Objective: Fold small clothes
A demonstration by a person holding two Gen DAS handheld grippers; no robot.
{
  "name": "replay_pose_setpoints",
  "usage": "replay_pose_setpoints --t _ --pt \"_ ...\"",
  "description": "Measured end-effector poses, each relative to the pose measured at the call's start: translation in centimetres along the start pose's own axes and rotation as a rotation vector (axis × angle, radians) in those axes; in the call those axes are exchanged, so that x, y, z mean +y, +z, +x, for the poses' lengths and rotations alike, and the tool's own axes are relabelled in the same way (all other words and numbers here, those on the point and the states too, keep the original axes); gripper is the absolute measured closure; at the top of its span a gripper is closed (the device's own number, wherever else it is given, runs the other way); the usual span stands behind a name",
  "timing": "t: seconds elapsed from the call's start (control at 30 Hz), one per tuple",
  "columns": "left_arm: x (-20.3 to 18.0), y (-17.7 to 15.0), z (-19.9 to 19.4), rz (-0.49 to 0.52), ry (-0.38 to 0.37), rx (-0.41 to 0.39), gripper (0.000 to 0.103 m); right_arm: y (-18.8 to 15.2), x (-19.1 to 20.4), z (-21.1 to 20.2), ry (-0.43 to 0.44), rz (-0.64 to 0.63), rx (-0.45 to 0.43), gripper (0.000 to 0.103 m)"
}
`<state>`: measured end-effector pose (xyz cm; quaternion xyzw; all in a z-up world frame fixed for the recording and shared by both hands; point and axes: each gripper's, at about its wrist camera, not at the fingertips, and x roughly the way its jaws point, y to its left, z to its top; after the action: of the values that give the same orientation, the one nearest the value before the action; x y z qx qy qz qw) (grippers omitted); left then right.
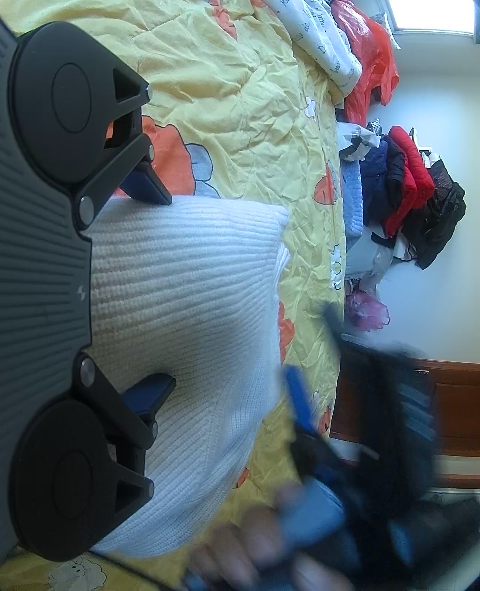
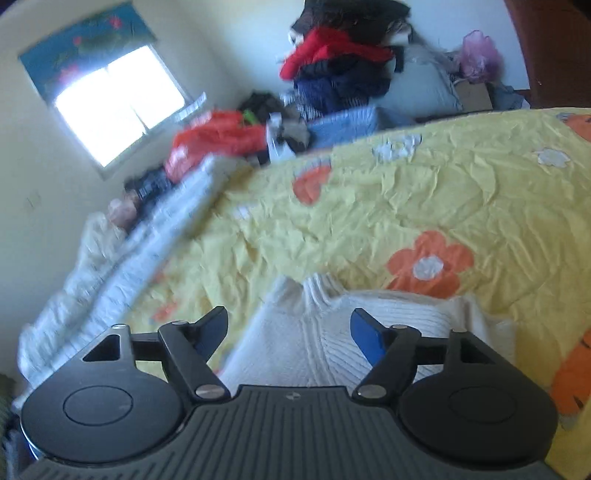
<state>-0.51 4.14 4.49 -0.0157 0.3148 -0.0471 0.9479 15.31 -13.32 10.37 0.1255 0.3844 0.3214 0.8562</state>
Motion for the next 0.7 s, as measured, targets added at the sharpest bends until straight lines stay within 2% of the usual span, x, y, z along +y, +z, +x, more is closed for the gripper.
replay_pose_setpoints --t 0.03,0.07,0.1,0.13,0.17,0.23,0.33,0.4,0.43,0.53,0.57,0.63,0.7 --pt "0.0 0.0 0.0 -0.001 -0.001 0.0 0.007 -0.4 -0.4 1.5 -0.039 0.0 0.048 0.027" --pt "0.1 0.0 0.2 -0.003 0.0 0.001 0.007 -0.8 -1.0 3.0 -0.089 -0.001 0.1 0.033" --pt "0.1 0.0 0.2 -0.006 -0.002 0.002 0.007 -1.7 -1.9 4.1 -0.102 -0.028 0.109 0.033" --pt "0.1 0.0 0.2 -0.004 -0.001 0.001 0.007 -2.4 -2.5 4.1 -0.068 -0.056 0.06 0.034" --pt "0.1 0.0 0.2 -0.004 0.0 0.0 0.007 -2.6 -3.2 3.7 -0.048 -0.018 0.05 0.036" --pt "0.1 0.0 0.2 -0.002 -0.003 -0.001 0.007 -2.1 -3.7 3.5 -0.064 0.025 0.061 0.047" --pt "0.3 0.3 -0.9 -0.014 -0.007 0.003 0.007 -2.0 -3.2 2.5 -0.079 0.001 0.059 0.049" --pt "0.2 0.1 -2.5 -0.023 -0.034 -0.022 0.007 -2.3 -2.4 0.3 -0.111 0.021 0.017 0.047" --pt "0.1 -0.1 -3.3 -0.01 -0.049 -0.042 0.007 -2.4 -1.9 -0.8 -0.1 0.023 -0.014 0.046" --pt "-1.0 -1.3 -4.6 0.06 -0.077 -0.077 0.007 -4.2 -1.2 -4.9 0.024 0.02 -0.095 0.037" --pt "-1.6 -1.8 -4.3 0.098 -0.065 -0.073 0.007 -4.9 -1.0 -5.6 0.059 0.02 -0.085 0.034" --pt "-2.6 -2.3 -3.3 0.155 -0.037 -0.058 0.005 -6.5 -1.3 -5.4 0.07 0.028 -0.025 0.031" --pt "-2.7 -2.4 -2.5 0.147 -0.041 -0.067 0.002 -7.6 -2.4 -3.8 0.045 0.035 0.035 0.041"
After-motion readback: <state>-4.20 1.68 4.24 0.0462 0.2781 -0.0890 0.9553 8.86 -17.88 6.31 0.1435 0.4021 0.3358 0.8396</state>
